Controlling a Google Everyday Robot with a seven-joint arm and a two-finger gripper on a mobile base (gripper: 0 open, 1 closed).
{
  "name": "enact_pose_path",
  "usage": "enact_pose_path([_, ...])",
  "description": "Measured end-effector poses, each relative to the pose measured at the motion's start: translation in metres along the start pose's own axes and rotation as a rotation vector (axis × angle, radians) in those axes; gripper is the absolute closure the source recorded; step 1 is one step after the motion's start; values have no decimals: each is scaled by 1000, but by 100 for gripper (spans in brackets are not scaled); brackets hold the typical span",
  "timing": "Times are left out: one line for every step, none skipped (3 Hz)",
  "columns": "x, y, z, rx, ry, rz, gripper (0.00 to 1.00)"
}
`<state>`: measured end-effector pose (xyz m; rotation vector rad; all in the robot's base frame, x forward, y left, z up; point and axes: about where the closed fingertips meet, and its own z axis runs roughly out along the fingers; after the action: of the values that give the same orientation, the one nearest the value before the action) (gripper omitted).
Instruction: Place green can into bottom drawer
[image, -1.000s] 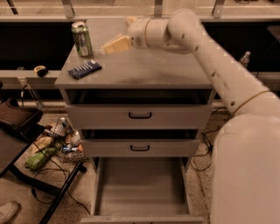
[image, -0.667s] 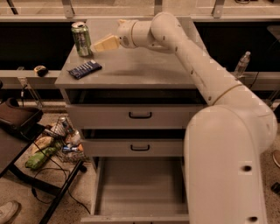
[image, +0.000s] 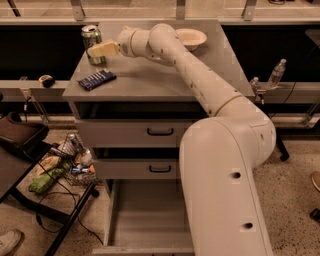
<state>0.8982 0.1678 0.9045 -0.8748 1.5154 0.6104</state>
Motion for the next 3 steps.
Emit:
enact_pose_path([-16,8,16,-5,-57,-3,0])
enact_pose_path([-20,47,45,-92,-33,-25,27])
enact_pose_path([3,67,63,-130,24,18,50])
